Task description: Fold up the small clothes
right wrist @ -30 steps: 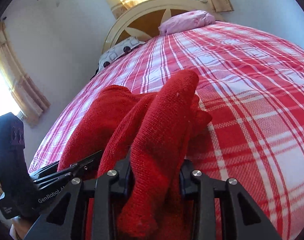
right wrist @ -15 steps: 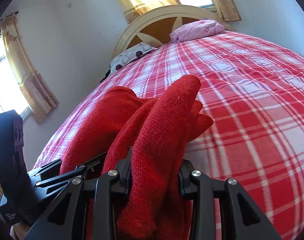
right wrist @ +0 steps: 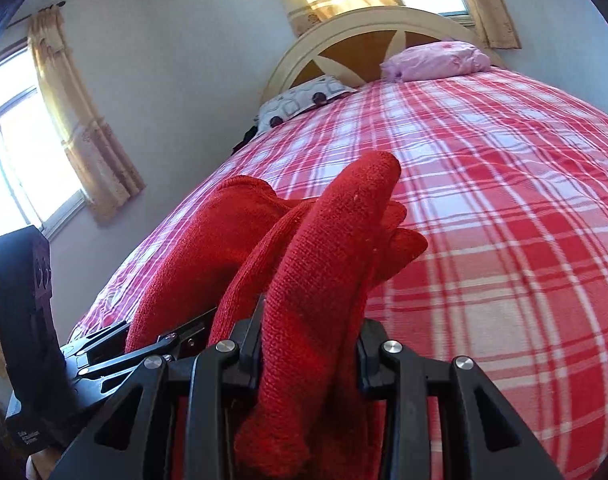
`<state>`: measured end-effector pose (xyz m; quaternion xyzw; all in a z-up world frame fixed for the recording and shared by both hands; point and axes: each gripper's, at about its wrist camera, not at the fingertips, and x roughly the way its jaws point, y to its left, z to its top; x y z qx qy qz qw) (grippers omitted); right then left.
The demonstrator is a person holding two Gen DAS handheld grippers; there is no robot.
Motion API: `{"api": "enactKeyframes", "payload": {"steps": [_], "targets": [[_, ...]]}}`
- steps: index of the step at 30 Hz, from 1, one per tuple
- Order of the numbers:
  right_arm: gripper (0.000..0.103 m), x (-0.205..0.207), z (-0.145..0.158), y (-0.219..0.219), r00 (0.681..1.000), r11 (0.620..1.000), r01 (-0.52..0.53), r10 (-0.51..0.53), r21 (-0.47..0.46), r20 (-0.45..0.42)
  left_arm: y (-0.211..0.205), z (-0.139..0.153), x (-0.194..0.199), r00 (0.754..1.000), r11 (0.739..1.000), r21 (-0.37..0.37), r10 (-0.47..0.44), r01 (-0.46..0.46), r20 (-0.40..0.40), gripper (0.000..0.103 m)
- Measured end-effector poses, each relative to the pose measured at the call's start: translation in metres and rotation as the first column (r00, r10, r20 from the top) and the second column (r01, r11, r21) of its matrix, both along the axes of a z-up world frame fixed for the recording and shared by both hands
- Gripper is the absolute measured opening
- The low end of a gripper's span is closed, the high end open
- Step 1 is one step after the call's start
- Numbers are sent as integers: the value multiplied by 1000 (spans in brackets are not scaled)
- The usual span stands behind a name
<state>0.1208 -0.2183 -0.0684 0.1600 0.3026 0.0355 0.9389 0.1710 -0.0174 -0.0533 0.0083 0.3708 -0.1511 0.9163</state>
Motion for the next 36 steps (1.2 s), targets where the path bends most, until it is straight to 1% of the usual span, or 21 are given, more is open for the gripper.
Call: {"api": "enactKeyframes", "payload": {"steps": [10, 16, 20, 24, 26, 28, 30, 31, 32, 33, 34, 36], "targets": [[35, 33, 3, 57, 994, 994, -110, 110, -25, 6, 52, 0, 5, 994, 994, 14, 104, -105, 24, 42], [35, 62, 1, 97, 982, 982, -187, 188, -33, 12, 94, 0, 16, 980, 980, -4, 198, -198, 23, 42], [35, 85, 5, 123, 972, 970, -232, 234, -76, 30, 118, 2, 27, 967, 968, -4, 251, -251, 33, 42], [35, 110, 5, 136, 969, 965, -239, 245, -106, 42, 126, 4, 44, 962, 963, 19, 269, -270, 53, 42], [35, 127, 1, 139, 972, 966, -224, 231, -126, 46, 128, 3, 58, 959, 960, 36, 277, -279, 64, 42], [35, 143, -10, 141, 976, 967, -210, 217, -145, 31, 130, -2, 72, 958, 958, 49, 280, -283, 62, 42], [35, 159, -29, 140, 982, 966, -185, 187, -181, -8, 130, -13, 86, 955, 953, 69, 293, -295, 40, 42], [35, 167, -44, 139, 985, 963, -174, 168, -206, -46, 132, -26, 98, 953, 950, 83, 302, -302, 7, 42], [35, 177, -58, 133, 982, 969, -176, 162, -170, -97, 132, -36, 104, 951, 947, 96, 308, -305, -20, 43], [35, 181, -62, 127, 981, 976, -175, 162, -130, -108, 134, -42, 107, 949, 945, 100, 315, -310, -30, 45], [35, 183, -60, 118, 983, 982, -165, 156, -87, -99, 137, -46, 106, 947, 944, 83, 321, -318, -16, 47], [35, 185, -64, 114, 981, 983, -171, 163, -64, -105, 142, -49, 102, 948, 947, 46, 319, -319, 3, 50]]}}
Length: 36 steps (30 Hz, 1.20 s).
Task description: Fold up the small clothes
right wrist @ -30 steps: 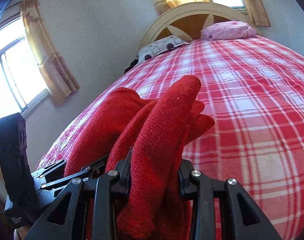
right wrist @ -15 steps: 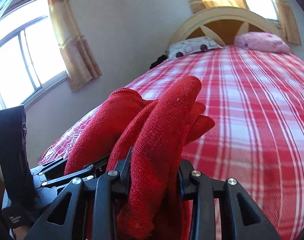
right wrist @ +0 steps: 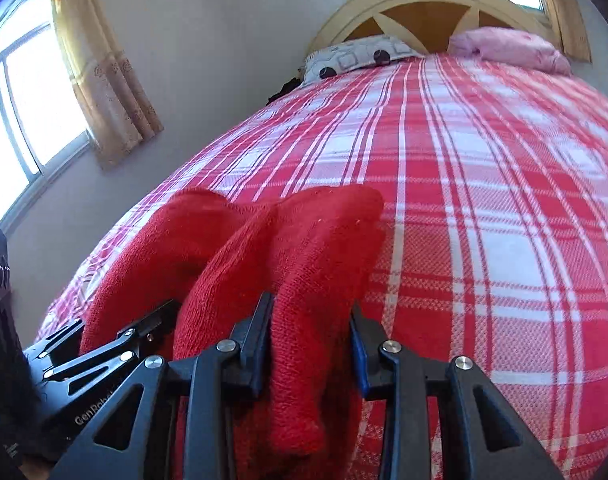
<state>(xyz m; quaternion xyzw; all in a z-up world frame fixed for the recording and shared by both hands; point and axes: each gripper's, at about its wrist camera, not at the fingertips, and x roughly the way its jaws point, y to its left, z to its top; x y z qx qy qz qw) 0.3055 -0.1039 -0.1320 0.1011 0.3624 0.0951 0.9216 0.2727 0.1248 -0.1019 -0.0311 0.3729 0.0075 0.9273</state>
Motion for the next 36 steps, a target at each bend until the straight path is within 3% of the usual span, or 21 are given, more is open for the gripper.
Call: {"api": "enactKeyframes", "payload": {"steps": [7, 9, 11, 15, 18, 22, 25, 27, 30, 36], "targets": [[37, -2, 0, 4, 1000, 1000, 2, -2, -21, 4, 4, 2, -2, 1000, 1000, -18, 12, -12, 2, 56], [48, -2, 1, 3, 1000, 1000, 6, -6, -15, -7, 4, 2, -3, 1000, 1000, -11, 25, -25, -1, 59], [56, 1, -1, -3, 999, 1000, 11, -10, 27, -33, 5, 2, -4, 999, 999, 7, 52, -52, -11, 69], [56, -10, 3, -25, 998, 992, 44, -40, 120, -40, 9, 11, -18, 998, 999, -2, 53, -53, -43, 73], [56, -45, 22, -25, 996, 995, 77, -79, 58, 43, 15, 16, -35, 996, 997, 12, 74, -74, -56, 85], [56, -98, 46, 7, 980, 992, 4, 21, -125, 199, 29, 23, -65, 993, 993, 1, 120, -120, -22, 93], [55, -106, 43, 30, 983, 984, -80, 105, -161, 153, 32, 14, -71, 989, 990, 4, 143, -143, -41, 93], [46, -108, 37, 39, 982, 980, -114, 135, -160, 129, 31, 9, -69, 987, 988, 10, 152, -152, -54, 93], [46, -98, 16, 46, 990, 970, -127, 136, -209, 28, 32, 5, -71, 985, 987, -6, 160, -161, -58, 94], [46, -91, 3, 32, 989, 981, -142, 135, -134, -61, 37, -1, -81, 987, 989, -14, 148, -149, -69, 96]]}}
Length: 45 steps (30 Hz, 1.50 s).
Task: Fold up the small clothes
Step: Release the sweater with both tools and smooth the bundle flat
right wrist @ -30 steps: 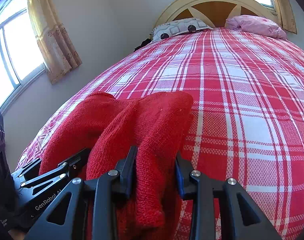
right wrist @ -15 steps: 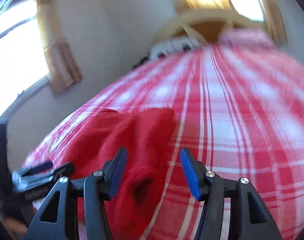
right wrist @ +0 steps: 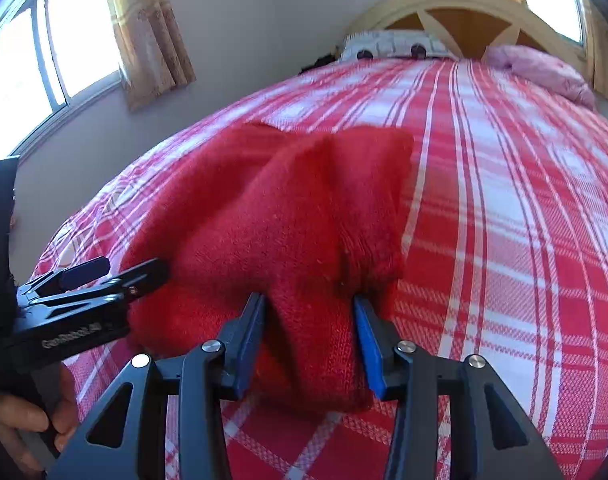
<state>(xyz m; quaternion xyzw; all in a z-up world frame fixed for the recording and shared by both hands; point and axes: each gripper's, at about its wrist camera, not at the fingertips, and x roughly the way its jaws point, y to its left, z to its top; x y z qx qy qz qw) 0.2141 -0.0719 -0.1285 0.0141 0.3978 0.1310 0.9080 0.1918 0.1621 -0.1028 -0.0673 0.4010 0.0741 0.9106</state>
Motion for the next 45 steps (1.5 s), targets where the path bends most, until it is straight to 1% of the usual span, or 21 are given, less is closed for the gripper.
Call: {"api": "enactKeyframes", "payload": {"steps": [3, 5, 6, 9, 11, 12, 13, 15, 18, 20, 22, 23, 25, 28, 31, 33, 34, 36, 37, 41, 45], "targets": [[46, -3, -2, -7, 1000, 1000, -10, 10, 19, -17, 7, -4, -6, 1000, 999, -41, 2, -3, -20, 96], [46, -4, -2, -11, 999, 999, -9, 10, 42, -30, 9, -6, -9, 1000, 999, -45, 0, -1, -28, 97], [46, -6, 1, -17, 1000, 997, -5, 7, 77, -28, 9, -5, -10, 1000, 999, -41, -1, -1, -28, 97], [46, -18, 16, -36, 998, 988, 37, -43, 151, 37, 8, 3, -14, 1000, 1000, -29, 5, -6, -19, 97], [43, -22, 32, -49, 991, 982, 65, -84, 177, 103, 4, 16, -18, 1000, 1000, 16, 6, -7, 24, 95], [37, -20, 39, -52, 987, 982, 78, -100, 173, 127, 3, 20, -17, 999, 999, 33, 3, -4, 44, 95], [35, -14, 46, -54, 985, 983, 81, -104, 164, 137, -3, 27, -17, 997, 999, 43, -19, 15, 79, 95], [29, -1, 52, -49, 987, 986, 65, -86, 153, 134, -9, 33, -11, 993, 998, 34, -54, 50, 109, 96], [28, 16, 51, -28, 993, 993, -20, 6, 117, 116, -20, 31, 3, 992, 997, 7, -71, 70, 109, 96], [28, 32, 35, -12, 997, 995, -68, 64, 76, 53, -25, 20, 13, 994, 998, -6, -69, 70, 86, 96], [28, 50, 7, -7, 999, 999, -44, 45, 24, -21, -24, 2, 26, 998, 998, 3, -58, 58, 5, 97], [31, 53, 2, -13, 999, 998, -38, 38, 54, 6, -22, -2, 28, 998, 998, -16, -58, 58, 4, 98], [32, 57, -1, -22, 1000, 993, -23, 24, 115, -1, -14, -6, 29, 999, 997, -67, -40, 40, 11, 103], [34, 53, 0, -17, 1000, 997, -21, 19, 80, 22, -11, -7, 32, 999, 995, -89, -40, 40, 1, 103], [42, 43, 4, -9, 999, 1000, -7, 6, 30, 38, -14, -6, 29, 999, 997, -74, -38, 37, -1, 103], [55, 32, 7, -7, 999, 999, 23, -24, 35, 24, -17, -3, 24, 999, 997, -58, -45, 45, -4, 103], [58, 27, 9, -9, 999, 998, 37, -38, 48, 22, -17, -2, 19, 999, 998, -46, -53, 52, -9, 103], [68, 11, 11, -10, 997, 995, 71, -73, 64, 29, -17, 0, 12, 998, 998, -30, -54, 54, -21, 103], [70, 0, 12, -12, 995, 993, 89, -91, 78, 26, -16, 0, 11, 998, 998, -26, -53, 53, -26, 103], [71, -23, 5, -17, 991, 980, 133, -128, 150, -42, -16, 0, -6, 998, 999, -6, -47, 47, -35, 103], [71, -47, 0, -25, 978, 966, 206, -198, 157, -67, -18, 3, -22, 999, 999, 14, -39, 39, -36, 103]]}}
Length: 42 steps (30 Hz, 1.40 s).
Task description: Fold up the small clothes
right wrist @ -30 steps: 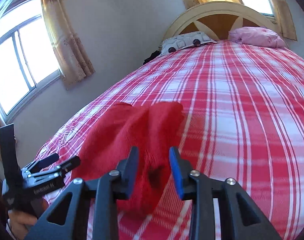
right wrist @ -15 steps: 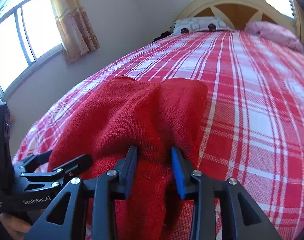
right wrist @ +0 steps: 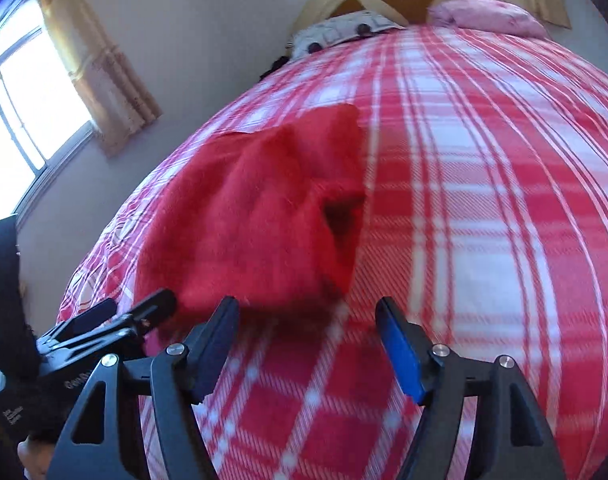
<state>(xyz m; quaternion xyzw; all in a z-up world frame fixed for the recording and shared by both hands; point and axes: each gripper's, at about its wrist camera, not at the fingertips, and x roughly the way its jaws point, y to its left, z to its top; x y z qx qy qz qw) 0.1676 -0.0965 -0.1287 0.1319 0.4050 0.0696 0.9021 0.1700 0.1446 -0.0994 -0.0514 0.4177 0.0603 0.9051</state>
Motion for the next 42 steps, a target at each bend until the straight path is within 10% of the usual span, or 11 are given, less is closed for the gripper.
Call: {"api": "enactKeyframes", "payload": {"steps": [16, 33, 42], "targets": [[71, -72, 55, -3, 978, 983, 131, -106, -133, 180, -13, 19, -50, 994, 981, 186, 64, -48, -83, 103], [82, -140, 162, 0, 940, 994, 107, -113, 38, 321, -35, 95, -119, 992, 990, 133, -67, 52, 107, 103], [84, -153, 157, 20, 909, 984, 157, -110, -86, 403, -32, 118, -137, 970, 988, 151, -63, 27, 236, 103]]}}
